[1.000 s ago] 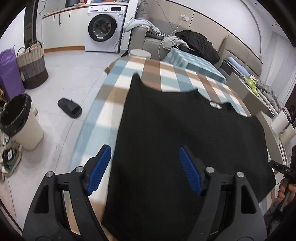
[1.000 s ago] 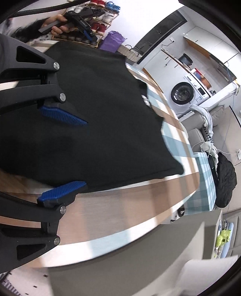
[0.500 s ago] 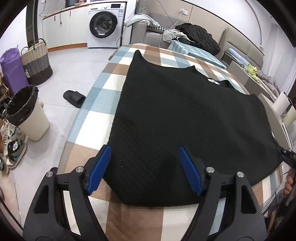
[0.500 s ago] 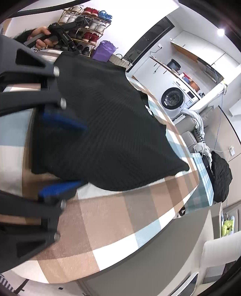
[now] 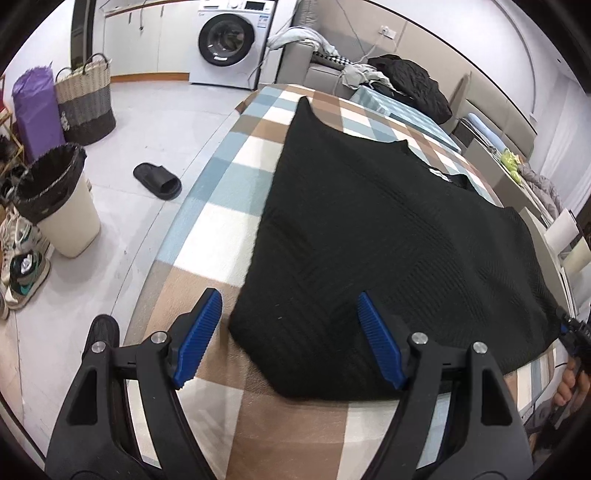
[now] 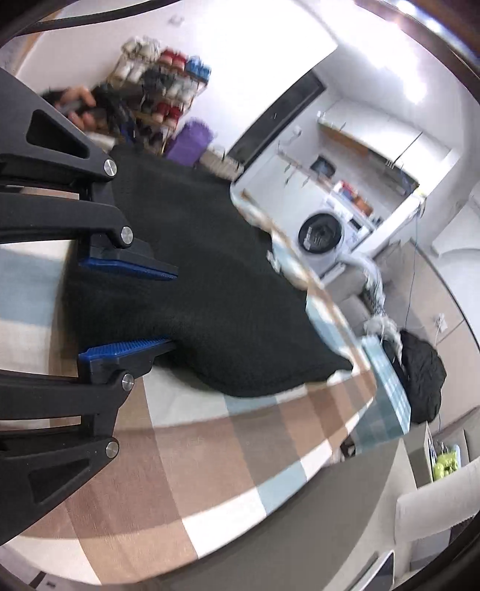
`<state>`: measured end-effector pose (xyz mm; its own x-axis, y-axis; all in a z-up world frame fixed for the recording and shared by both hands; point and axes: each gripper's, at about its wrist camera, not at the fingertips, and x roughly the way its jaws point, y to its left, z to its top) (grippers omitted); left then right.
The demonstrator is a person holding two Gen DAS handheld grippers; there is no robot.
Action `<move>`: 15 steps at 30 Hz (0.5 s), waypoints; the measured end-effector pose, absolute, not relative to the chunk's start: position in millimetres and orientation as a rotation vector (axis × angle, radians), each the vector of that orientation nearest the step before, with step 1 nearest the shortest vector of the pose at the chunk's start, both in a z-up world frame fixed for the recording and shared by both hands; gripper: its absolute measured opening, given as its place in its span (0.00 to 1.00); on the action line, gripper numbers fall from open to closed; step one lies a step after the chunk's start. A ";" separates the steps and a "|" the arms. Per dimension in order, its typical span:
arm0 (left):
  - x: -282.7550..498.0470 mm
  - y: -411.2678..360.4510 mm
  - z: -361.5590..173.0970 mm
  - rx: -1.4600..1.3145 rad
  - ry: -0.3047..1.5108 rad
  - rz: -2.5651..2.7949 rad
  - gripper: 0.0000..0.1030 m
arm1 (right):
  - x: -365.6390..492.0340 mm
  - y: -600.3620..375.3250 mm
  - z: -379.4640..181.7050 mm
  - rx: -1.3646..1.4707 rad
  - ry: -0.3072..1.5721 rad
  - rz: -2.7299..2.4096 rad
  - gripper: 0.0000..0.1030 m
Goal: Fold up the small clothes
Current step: 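Lay the sweater flat and open both grippers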
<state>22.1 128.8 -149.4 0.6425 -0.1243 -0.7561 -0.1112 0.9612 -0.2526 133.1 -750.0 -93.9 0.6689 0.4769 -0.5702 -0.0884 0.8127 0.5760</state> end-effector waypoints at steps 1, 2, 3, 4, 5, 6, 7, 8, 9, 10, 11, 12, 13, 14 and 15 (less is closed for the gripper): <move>21.9 130.7 -150.0 -0.297 0.877 -0.006 0.72 | 132.2 -749.9 -94.8 0.544 0.767 0.339 0.17; 22.3 131.7 -150.2 -0.303 0.877 -0.006 0.72 | 131.2 -749.6 -93.0 0.538 0.748 0.345 0.13; 22.6 132.2 -150.2 -0.305 0.877 -0.003 0.72 | 128.4 -749.5 -88.9 0.533 0.714 0.351 0.10; 22.9 132.8 -149.7 -0.306 0.875 0.001 0.72 | 126.2 -750.2 -85.4 0.535 0.690 0.368 0.07; 22.9 133.0 -149.6 -0.307 0.873 0.003 0.72 | 123.5 -750.9 -82.0 0.537 0.670 0.381 0.07; 23.0 133.4 -149.4 -0.309 0.872 0.006 0.72 | 122.2 -752.1 -79.7 0.537 0.666 0.387 0.06; 23.0 133.9 -149.5 -0.315 0.869 0.006 0.72 | 121.9 -753.0 -79.6 0.523 0.681 0.373 0.05; 23.2 134.5 -149.5 -0.320 0.868 0.006 0.72 | 122.0 -754.7 -82.8 0.508 0.709 0.343 0.05; 23.0 135.0 -149.5 -0.324 0.868 0.006 0.72 | 122.2 -756.1 -87.0 0.509 0.736 0.326 0.05; 23.0 135.5 -149.5 -0.328 0.868 0.009 0.72 | 122.8 -758.6 -93.4 0.512 0.772 0.304 0.05; 22.4 135.1 -149.1 -0.331 0.865 0.010 0.72 | 122.4 -759.6 -97.5 0.505 0.795 0.286 0.05; 22.1 135.6 -148.2 -0.334 0.862 0.011 0.72 | 122.4 -760.2 -100.2 0.492 0.808 0.271 0.05; 21.5 135.4 -146.8 -0.334 0.859 0.011 0.72 | 121.6 -760.7 -100.7 0.490 0.808 0.263 0.05; 20.1 135.3 -145.1 -0.333 0.853 0.011 0.72 | 120.6 -761.5 -98.4 0.494 0.798 0.261 0.06; 19.2 134.3 -143.0 -0.330 0.844 0.012 0.72 | 120.0 -761.7 -95.8 0.487 0.795 0.254 0.10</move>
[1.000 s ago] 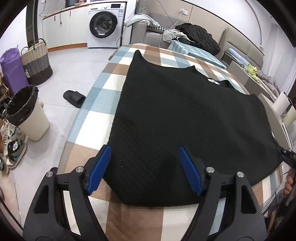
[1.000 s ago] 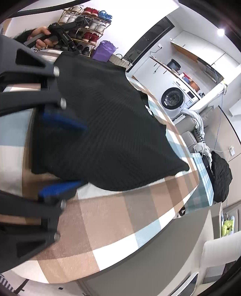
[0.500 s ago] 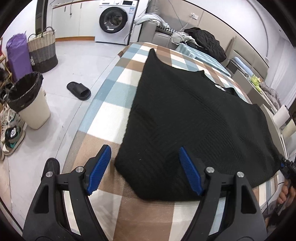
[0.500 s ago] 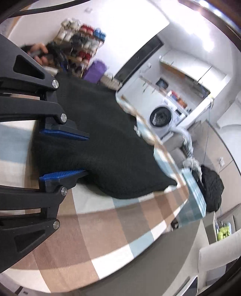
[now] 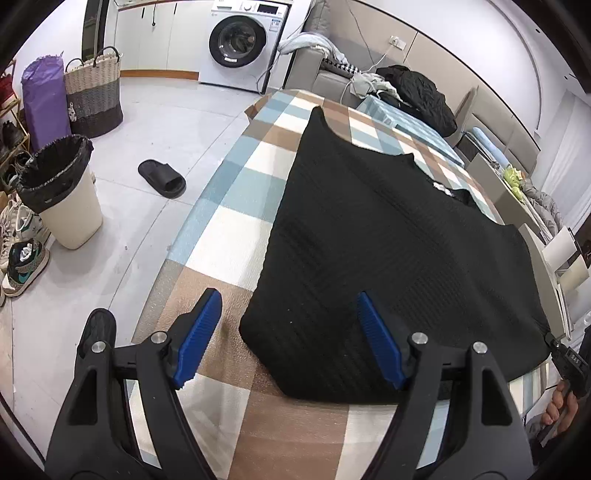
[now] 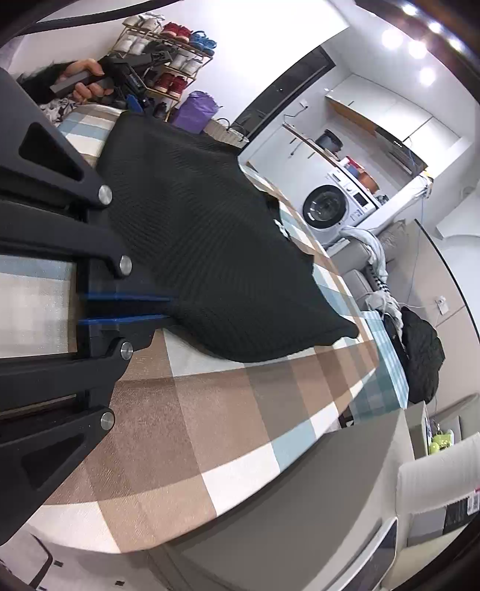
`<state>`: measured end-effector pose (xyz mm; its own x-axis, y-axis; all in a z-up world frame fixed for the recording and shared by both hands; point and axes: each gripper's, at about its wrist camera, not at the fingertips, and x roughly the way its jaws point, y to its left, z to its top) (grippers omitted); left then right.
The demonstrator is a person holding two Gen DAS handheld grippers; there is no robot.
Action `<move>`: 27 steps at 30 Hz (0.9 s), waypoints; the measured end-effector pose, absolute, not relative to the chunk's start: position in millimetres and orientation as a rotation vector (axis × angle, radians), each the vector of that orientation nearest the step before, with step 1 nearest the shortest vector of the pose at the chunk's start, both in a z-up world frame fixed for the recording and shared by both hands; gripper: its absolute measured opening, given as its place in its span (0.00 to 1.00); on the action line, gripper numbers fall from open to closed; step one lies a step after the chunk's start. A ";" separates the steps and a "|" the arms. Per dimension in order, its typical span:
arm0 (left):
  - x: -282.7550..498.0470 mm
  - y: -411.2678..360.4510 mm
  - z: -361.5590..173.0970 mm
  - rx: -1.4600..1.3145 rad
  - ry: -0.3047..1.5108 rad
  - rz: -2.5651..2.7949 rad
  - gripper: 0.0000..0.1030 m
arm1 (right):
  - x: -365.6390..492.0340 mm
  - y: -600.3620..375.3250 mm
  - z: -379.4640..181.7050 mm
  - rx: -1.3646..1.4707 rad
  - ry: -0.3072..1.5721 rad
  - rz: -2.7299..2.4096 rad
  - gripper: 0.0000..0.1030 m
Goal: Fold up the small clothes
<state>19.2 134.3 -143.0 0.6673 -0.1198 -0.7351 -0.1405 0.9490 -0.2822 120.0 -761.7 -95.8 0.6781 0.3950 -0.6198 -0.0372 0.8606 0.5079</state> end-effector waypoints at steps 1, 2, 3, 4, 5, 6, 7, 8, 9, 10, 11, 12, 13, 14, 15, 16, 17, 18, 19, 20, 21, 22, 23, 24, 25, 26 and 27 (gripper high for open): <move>17.3 132.4 -140.0 -0.320 0.833 0.011 0.72 | 119.7 -761.5 -92.0 0.469 0.791 0.229 0.13; 16.2 129.9 -137.8 -0.310 0.825 0.008 0.72 | 119.4 -760.9 -87.2 0.450 0.779 0.203 0.14; 14.8 125.5 -134.0 -0.295 0.815 0.001 0.72 | 118.2 -760.0 -83.4 0.431 0.769 0.186 0.18; 13.9 121.4 -131.3 -0.282 0.809 -0.006 0.72 | 116.2 -757.6 -77.4 0.400 0.753 0.166 0.19; 12.8 116.8 -128.7 -0.270 0.801 -0.014 0.72 | 114.8 -754.1 -72.5 0.364 0.740 0.155 0.19; 12.0 111.0 -126.1 -0.255 0.793 -0.026 0.72 | 114.0 -747.4 -65.8 0.319 0.727 0.156 0.19; 11.4 102.1 -123.4 -0.234 0.787 -0.046 0.72 | 113.7 -741.9 -61.4 0.294 0.725 0.160 0.21; 11.2 94.3 -122.0 -0.217 0.784 -0.063 0.72 | 113.4 -736.5 -57.9 0.268 0.723 0.165 0.23; 12.2 85.7 -120.8 -0.200 0.785 -0.084 0.72 | 113.4 -728.7 -54.3 0.242 0.722 0.176 0.32; 14.1 75.1 -120.2 -0.181 0.786 -0.109 0.72 | 115.9 -719.4 -52.6 0.216 0.730 0.193 0.42; 16.2 65.2 -120.0 -0.167 0.786 -0.129 0.72 | 120.2 -709.8 -52.7 0.193 0.740 0.212 0.44; 18.8 56.5 -120.5 -0.155 0.786 -0.143 0.72 | 124.6 -701.4 -53.6 0.178 0.748 0.231 0.44; 23.4 44.5 -121.7 -0.139 0.797 -0.159 0.72 | 131.6 -690.0 -56.9 0.156 0.768 0.255 0.45; 26.8 35.5 -123.5 -0.125 0.806 -0.176 0.72 | 139.6 -678.9 -61.7 0.136 0.790 0.271 0.45; 32.9 24.0 -125.1 -0.104 0.818 -0.199 0.72 | 144.1 -671.0 -65.9 0.126 0.805 0.279 0.45; 37.0 15.4 -126.1 -0.088 0.823 -0.208 0.72 | 152.0 -661.3 -72.4 0.113 0.830 0.289 0.45; 42.9 5.4 -126.9 -0.068 0.829 -0.216 0.72 | 158.5 -652.4 -78.1 0.097 0.851 0.294 0.45; 45.4 -2.4 -127.1 -0.056 0.831 -0.223 0.72 | 165.1 -642.9 -83.3 0.071 0.869 0.294 0.45; 51.2 -11.7 -128.0 -0.041 0.839 -0.229 0.72 | 168.8 -634.8 -86.8 0.050 0.873 0.292 0.45; 55.0 -17.3 -129.1 -0.035 0.845 -0.231 0.72 | 172.6 -627.9 -89.6 0.029 0.872 0.297 0.45; 59.8 -23.3 -131.2 -0.025 0.853 -0.235 0.72 | 175.4 -622.7 -92.1 0.016 0.870 0.305 0.45; 66.1 -29.7 -135.1 0.001 0.874 -0.231 0.72 | 177.7 -619.5 -94.1 0.010 0.872 0.310 0.47; 71.6 -34.2 -139.0 0.029 0.895 -0.210 0.72 | 180.9 -616.7 -97.1 -0.002 0.879 0.308 0.49; 75.3 -36.9 -142.1 0.049 0.910 -0.193 0.72 | 182.3 -615.9 -99.1 -0.018 0.883 0.295 0.49; 77.9 -36.3 -145.4 0.058 0.917 -0.185 0.72 | 182.6 -616.1 -101.2 -0.044 0.881 0.280 0.50; 78.8 -34.0 -147.6 0.054 0.918 -0.182 0.73 | 181.6 -617.0 -102.0 -0.068 0.874 0.268 0.50; 78.4 -28.6 -148.1 0.034 0.919 -0.172 0.73 | 181.0 -620.0 -102.6 -0.084 0.872 0.256 0.51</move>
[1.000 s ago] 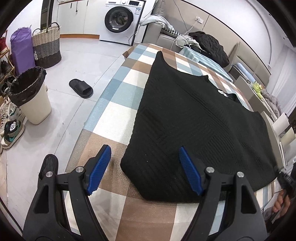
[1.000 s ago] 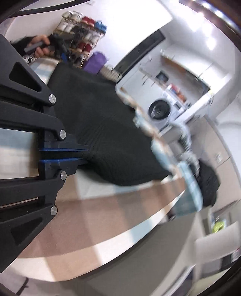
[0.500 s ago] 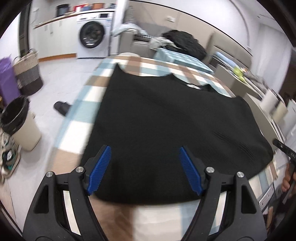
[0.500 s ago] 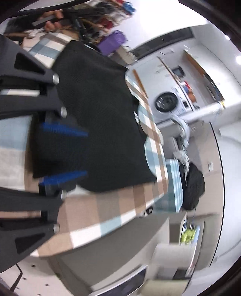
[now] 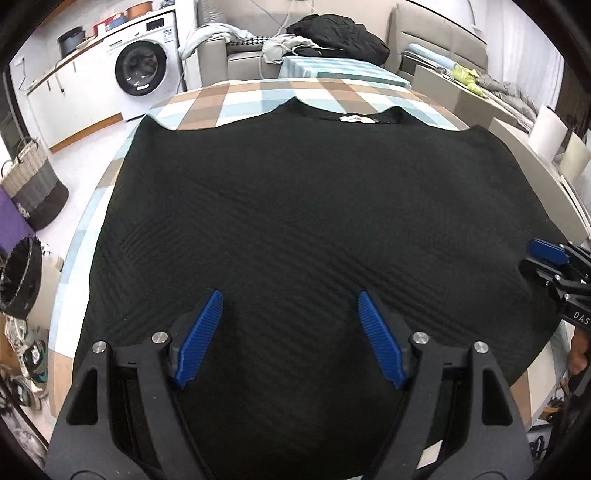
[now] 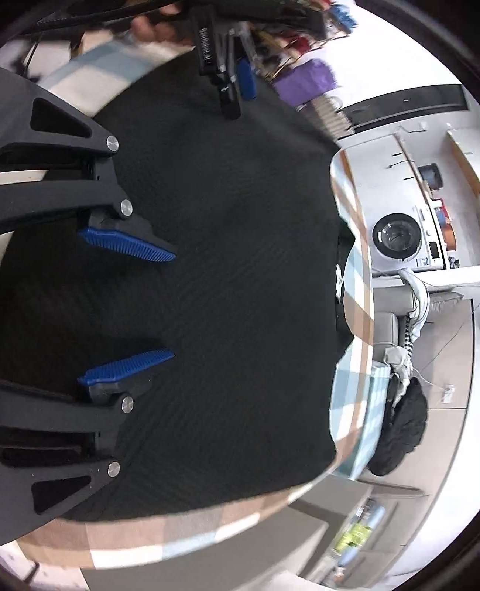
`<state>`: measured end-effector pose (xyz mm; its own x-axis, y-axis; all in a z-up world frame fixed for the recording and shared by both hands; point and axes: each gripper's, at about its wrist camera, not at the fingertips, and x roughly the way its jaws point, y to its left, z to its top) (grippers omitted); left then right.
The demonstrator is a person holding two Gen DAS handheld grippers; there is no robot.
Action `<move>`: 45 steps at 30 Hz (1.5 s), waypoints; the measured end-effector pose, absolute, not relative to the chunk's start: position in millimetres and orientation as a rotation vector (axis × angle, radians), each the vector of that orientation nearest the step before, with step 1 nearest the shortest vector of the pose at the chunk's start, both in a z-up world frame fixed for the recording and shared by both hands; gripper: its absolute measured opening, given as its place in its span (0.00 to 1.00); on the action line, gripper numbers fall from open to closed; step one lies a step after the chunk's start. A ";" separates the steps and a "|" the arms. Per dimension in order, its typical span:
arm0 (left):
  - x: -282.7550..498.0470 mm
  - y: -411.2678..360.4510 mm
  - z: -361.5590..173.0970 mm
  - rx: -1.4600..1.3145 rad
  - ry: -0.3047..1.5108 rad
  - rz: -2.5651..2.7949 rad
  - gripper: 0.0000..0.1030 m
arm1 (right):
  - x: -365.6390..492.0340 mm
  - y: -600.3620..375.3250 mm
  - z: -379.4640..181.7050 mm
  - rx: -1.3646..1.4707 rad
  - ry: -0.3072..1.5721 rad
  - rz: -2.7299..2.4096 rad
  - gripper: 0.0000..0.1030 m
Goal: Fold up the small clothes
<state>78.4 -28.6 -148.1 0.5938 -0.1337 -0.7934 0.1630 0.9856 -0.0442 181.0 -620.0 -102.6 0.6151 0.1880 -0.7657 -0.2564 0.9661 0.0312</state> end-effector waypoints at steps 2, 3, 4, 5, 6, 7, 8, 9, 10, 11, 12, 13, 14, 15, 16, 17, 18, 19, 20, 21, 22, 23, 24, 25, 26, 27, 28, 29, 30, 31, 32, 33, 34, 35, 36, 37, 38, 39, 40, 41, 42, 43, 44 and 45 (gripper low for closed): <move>77.4 -13.1 -148.8 0.009 0.928 -0.133 0.73 | 178.4 -630.3 -102.8 -0.089 0.868 0.221 0.53; 76.8 -6.4 -149.1 -0.007 0.929 -0.124 0.73 | 177.1 -637.8 -103.0 -0.079 0.871 0.204 0.53; 73.2 2.9 -148.8 -0.033 0.929 -0.119 0.73 | 174.9 -643.2 -103.2 -0.066 0.871 0.204 0.53; 70.1 7.7 -147.6 -0.051 0.925 -0.118 0.73 | 172.6 -646.8 -102.5 -0.051 0.867 0.211 0.53; 64.5 10.8 -144.8 -0.067 0.914 -0.121 0.73 | 169.1 -649.2 -100.5 -0.041 0.860 0.211 0.53; 61.0 12.3 -142.0 -0.070 0.902 -0.118 0.73 | 165.3 -648.9 -98.8 -0.040 0.854 0.207 0.54; 57.3 10.8 -138.8 -0.069 0.890 -0.114 0.73 | 161.6 -647.3 -96.9 -0.041 0.847 0.209 0.56; 53.3 8.3 -135.4 -0.066 0.876 -0.120 0.73 | 159.1 -643.6 -94.9 -0.042 0.839 0.221 0.60; 48.6 2.9 -132.2 -0.062 0.862 -0.151 0.73 | 155.9 -639.3 -93.1 -0.042 0.831 0.240 0.61; 43.7 -1.9 -130.6 -0.059 0.853 -0.183 0.73 | 151.9 -633.2 -91.1 -0.040 0.821 0.269 0.61; 34.3 -6.7 -128.7 -0.054 0.846 -0.219 0.73 | 148.4 -627.1 -90.4 -0.038 0.817 0.293 0.62; 27.4 -14.5 -128.8 -0.041 0.843 -0.256 0.73 | 143.1 -622.9 -90.4 -0.038 0.817 0.312 0.63; 21.8 -23.1 -130.2 -0.017 0.845 -0.285 0.73 | 140.8 -616.6 -92.4 -0.048 0.824 0.336 0.64; 15.1 -33.3 -132.5 0.027 0.844 -0.315 0.73 | 138.1 -611.8 -94.3 -0.062 0.829 0.352 0.64; 11.2 -41.6 -134.1 0.066 0.841 -0.332 0.73 | 136.8 -605.8 -98.1 -0.091 0.836 0.365 0.65; 6.3 -48.4 -137.1 0.117 0.838 -0.343 0.73 | 135.8 -601.0 -101.8 -0.129 0.842 0.360 0.65; 2.0 -52.1 -139.9 0.152 0.840 -0.341 0.73 | 134.5 -598.3 -105.4 -0.165 0.847 0.347 0.66; -0.7 -54.2 -143.4 0.169 0.848 -0.333 0.73 | 133.1 -598.6 -107.5 -0.182 0.846 0.341 0.67; -1.4 -52.2 -147.0 0.173 0.863 -0.320 0.73 | 131.3 -601.9 -107.5 -0.177 0.839 0.338 0.68; -2.0 -48.9 -149.8 0.161 0.874 -0.315 0.73 | 130.4 -605.9 -108.3 -0.171 0.845 0.328 0.69; -2.1 -44.8 -150.9 0.135 0.879 -0.320 0.73 | 128.2 -611.7 -108.3 -0.164 0.848 0.313 0.69; -2.5 -40.0 -150.2 0.107 0.883 -0.327 0.73 | 126.7 -616.9 -108.2 -0.154 0.848 0.303 0.69; -4.4 -38.8 -149.9 0.092 0.883 -0.327 0.73 | 124.7 -622.3 -107.6 -0.137 0.851 0.295 0.69; -7.1 -38.9 -149.0 0.080 0.880 -0.320 0.73 | 122.3 -624.5 -107.1 -0.126 0.850 0.296 0.69; -8.8 -40.8 -148.4 0.071 0.875 -0.319 0.73 | 120.6 -624.6 -105.7 -0.116 0.847 0.296 0.70; -8.7 -44.9 -147.4 0.060 0.874 -0.329 0.73 | 120.4 -621.4 -103.9 -0.109 0.847 0.304 0.70; -11.1 -49.0 -149.4 0.056 0.874 -0.338 0.73 | 119.6 -617.5 -103.6 -0.104 0.850 0.314 0.70; -15.1 -54.1 -150.4 0.057 0.873 -0.351 0.73 | 120.0 -612.5 -103.5 -0.097 0.853 0.328 0.70; -16.3 -63.6 -151.6 0.071 0.871 -0.362 0.73 | 121.3 -606.4 -103.9 -0.089 0.856 0.347 0.70; -20.4 -69.9 -152.4 0.082 0.870 -0.364 0.73 | 122.2 -599.5 -104.7 -0.083 0.860 0.367 0.70; -21.1 -78.1 -153.1 0.095 0.870 -0.369 0.73 | 122.6 -594.1 -106.2 -0.080 0.864 0.378 0.70; -22.1 -85.0 -154.1 0.106 0.869 -0.380 0.73 | 123.8 -588.4 -107.7 -0.082 0.864 0.384 0.70; -23.1 -91.2 -154.8 0.117 0.867 -0.389 0.73 | 124.4 -582.4 -108.2 -0.094 0.854 0.386 0.72; -22.5 -97.2 -156.2 0.137 0.866 -0.394 0.73 | 125.1 -578.6 -108.7 -0.099 0.852 0.395 0.72; -22.4 -101.8 -157.0 0.164 0.864 -0.392 0.73 | 125.2 -574.8 -109.5 -0.111 0.852 0.408 0.74; -23.4 -103.4 -157.3 0.181 0.861 -0.397 0.73 | 124.8 -572.7 -110.4 -0.133 0.848 0.406 0.75; -24.3 -101.8 -157.3 0.180 0.864 -0.403 0.73 | 123.8 -571.2 -111.7 -0.165 0.845 0.401 0.75; -25.2 -98.2 -156.9 0.174 0.867 -0.404 0.73 | 121.7 -571.1 -112.7 -0.196 0.840 0.394 0.75; -26.3 -95.4 -156.7 0.171 0.870 -0.401 0.73 | 120.2 -574.2 -112.7 -0.203 0.837 0.396 0.76; -26.3 -90.6 -155.9 0.167 0.874 -0.395 0.73 | 119.6 -578.5 -112.9 -0.200 0.844 0.392 0.76; -26.1 -84.9 -154.6 0.159 0.878 -0.383 0.73 | 119.8 -585.6 -112.1 -0.193 0.854 0.379 0.76; -25.1 -78.4 -152.9 0.145 0.878 -0.372 0.73 | 119.4 -591.2 -111.2 -0.189 0.859 0.366 0.76; -23.8 -70.7 -149.9 0.124 0.873 -0.363 0.73 | 119.6 -598.4 -109.2 -0.179 0.862 0.349 0.76; -21.8 -63.1 -146.9 0.102 0.865 -0.353 0.73 | 120.1 -605.9 -106.1 -0.157 0.860 0.335 0.76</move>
<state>-21.8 -63.1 -146.9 0.5951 -0.2619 -0.7598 0.3442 0.9374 -0.0536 120.1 -605.9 -106.1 0.6043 0.2256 -0.7642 -0.3514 0.9362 -0.0015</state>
